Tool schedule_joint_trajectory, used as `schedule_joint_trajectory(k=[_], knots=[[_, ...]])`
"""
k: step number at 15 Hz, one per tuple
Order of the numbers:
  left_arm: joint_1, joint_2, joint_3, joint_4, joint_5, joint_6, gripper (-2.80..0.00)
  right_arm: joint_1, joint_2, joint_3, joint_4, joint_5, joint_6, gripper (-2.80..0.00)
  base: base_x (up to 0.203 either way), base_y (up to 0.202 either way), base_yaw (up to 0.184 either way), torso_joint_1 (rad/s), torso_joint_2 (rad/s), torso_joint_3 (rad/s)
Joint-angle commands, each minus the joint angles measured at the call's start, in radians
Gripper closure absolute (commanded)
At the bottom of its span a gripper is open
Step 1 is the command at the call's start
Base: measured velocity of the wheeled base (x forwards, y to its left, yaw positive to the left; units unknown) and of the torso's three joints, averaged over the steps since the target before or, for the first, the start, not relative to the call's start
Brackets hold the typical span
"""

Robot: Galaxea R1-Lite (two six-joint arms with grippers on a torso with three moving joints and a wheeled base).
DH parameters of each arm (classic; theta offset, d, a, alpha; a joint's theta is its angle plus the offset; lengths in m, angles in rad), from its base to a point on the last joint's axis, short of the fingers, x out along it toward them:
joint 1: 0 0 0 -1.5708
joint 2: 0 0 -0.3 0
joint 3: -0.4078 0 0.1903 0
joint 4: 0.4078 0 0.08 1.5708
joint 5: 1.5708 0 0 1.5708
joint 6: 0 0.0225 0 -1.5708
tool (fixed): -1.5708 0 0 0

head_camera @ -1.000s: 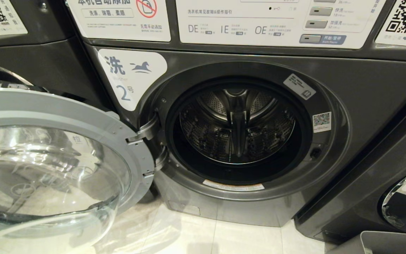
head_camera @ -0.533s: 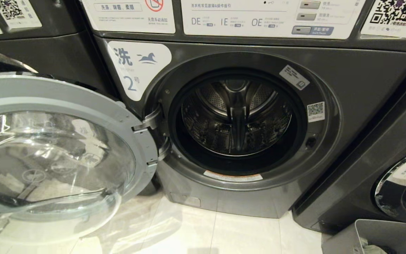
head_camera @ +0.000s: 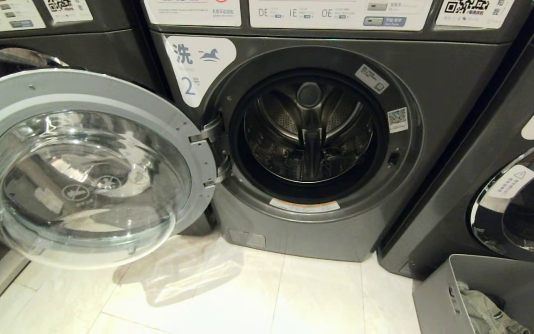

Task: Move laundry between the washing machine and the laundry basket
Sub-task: Close the washing machine door with the left hand

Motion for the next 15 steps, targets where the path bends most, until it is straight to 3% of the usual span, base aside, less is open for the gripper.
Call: schedule_joint_trajectory(k=[1, 15], knots=[[0.0, 0.0, 0.0, -0.001, 0.001, 0.0, 0.0, 0.0, 0.0, 0.04, -0.002, 0.0, -0.001, 0.0, -0.123, 0.0, -0.002, -0.003, 0.0, 0.007], [0.0, 0.0, 0.0, -0.001, 0.001, 0.001, 0.0, 0.0, 0.0, 0.04, -0.002, 0.0, 0.0, 0.0, 0.0, 0.0, 0.0, 0.0, 0.0, 0.0]])
